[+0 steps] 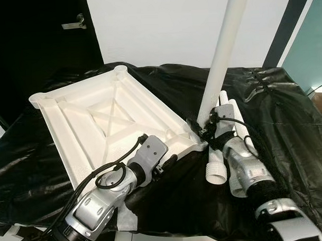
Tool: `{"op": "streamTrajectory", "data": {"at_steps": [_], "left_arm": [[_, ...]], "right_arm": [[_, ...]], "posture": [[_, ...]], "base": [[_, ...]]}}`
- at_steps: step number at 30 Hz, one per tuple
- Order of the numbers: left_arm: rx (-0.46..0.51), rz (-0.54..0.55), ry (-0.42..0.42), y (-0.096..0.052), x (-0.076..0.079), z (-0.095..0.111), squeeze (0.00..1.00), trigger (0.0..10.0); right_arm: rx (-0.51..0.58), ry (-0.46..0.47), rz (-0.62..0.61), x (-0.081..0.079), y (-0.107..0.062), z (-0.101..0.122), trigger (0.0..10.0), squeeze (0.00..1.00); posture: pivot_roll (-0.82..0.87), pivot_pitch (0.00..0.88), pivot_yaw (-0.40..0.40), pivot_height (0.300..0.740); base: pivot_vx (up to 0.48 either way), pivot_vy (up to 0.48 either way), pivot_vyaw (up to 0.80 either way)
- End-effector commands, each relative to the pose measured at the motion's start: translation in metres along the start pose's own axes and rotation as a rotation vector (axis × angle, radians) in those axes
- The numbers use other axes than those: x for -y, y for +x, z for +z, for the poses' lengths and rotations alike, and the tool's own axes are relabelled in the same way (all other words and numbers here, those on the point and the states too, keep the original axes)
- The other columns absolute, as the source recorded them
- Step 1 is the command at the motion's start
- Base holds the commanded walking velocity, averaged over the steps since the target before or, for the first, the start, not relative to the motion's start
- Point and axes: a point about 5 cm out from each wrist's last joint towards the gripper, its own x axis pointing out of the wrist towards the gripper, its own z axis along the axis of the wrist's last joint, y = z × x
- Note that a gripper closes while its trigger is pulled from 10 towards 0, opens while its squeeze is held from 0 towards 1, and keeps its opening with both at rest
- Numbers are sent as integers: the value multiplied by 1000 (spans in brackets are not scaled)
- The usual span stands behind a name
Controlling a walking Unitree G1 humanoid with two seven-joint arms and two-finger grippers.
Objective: Building children table
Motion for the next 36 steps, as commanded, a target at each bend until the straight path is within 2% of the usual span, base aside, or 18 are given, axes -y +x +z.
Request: {"op": "streamTrajectory", "data": {"at_steps": [1,3,5,8,11,12,14,15,18,21,25,26,30,31,33,34,35,36], "left_arm": [[-4,-162,-4,-2,6,0,0,10000],[1,-150,-8,-3,3,1,0,10000],[1,-150,-8,-3,3,1,0,10000],[5,-145,-12,-4,1,2,0,10000],[8,-140,-12,-4,-1,2,0,10000],[11,-136,-11,-4,-3,3,0,10000],[11,-136,-11,-4,-3,3,0,10000],[13,-133,-10,-3,-4,3,0,10000],[15,-131,-7,-3,-4,3,0,10000],[17,-127,-11,-3,-5,3,0,10000],[19,-127,-11,-3,-5,3,0,10000],[23,-130,-12,-2,-5,5,0,10000],[24,-131,-12,-1,-6,6,0,10000],[30,-142,-11,-2,-6,8,0,10000],[28,-145,-7,-1,-6,8,0,10000],[28,-145,-7,-1,-6,8,0,10000],[27,-141,-8,-1,-7,8,0,10000],[27,-141,-8,-1,-7,8,0,10000]], "right_arm": [[-65,25,-78,2,-5,-13,10000,0],[-41,41,-119,-12,-6,-11,10000,0],[-41,41,-119,-12,-6,-11,10000,0],[-29,56,-111,-23,-8,-10,10000,0],[-26,57,-112,-24,-9,-9,10000,0],[-21,59,-110,-22,-10,-8,10000,63],[-21,59,-110,-22,-10,-8,10000,63],[-13,56,-105,-20,-11,-6,10000,1000],[-3,40,-92,-17,-13,-4,10000,1000],[30,14,9,-8,-24,0,10000,1000],[38,-2,40,-1,-28,1,10000,1000],[45,-30,131,14,-32,3,10000,573],[45,-35,160,19,-33,5,10000,573],[44,-52,214,24,-33,8,10000,0],[32,-94,306,30,-31,13,10000,0],[32,-94,306,30,-31,13,10000,0],[18,-116,376,33,-30,15,10000,0],[18,-116,376,33,-30,15,10000,0]], "posture": [[17,0,-20,740],[21,0,-17,740],[21,0,-17,740],[19,0,-15,740],[17,0,-14,740],[12,0,-14,740],[12,0,-14,740],[11,0,-15,740],[9,0,-17,740],[2,0,-13,740],[1,0,-13,740],[-2,0,-12,740],[-2,0,-10,740],[-6,0,-6,740],[-14,0,-5,740],[-14,0,-5,740],[-12,0,-6,740],[-12,0,-6,740]], "base": [[0,0,0],[0,0,0],[0,0,0],[0,0,0],[0,0,0],[0,0,0],[0,0,0],[0,0,0],[0,0,0],[0,0,0],[0,0,0],[0,0,0],[0,0,0],[0,0,0],[0,0,0],[0,0,0],[0,0,0],[0,0,0]]}}
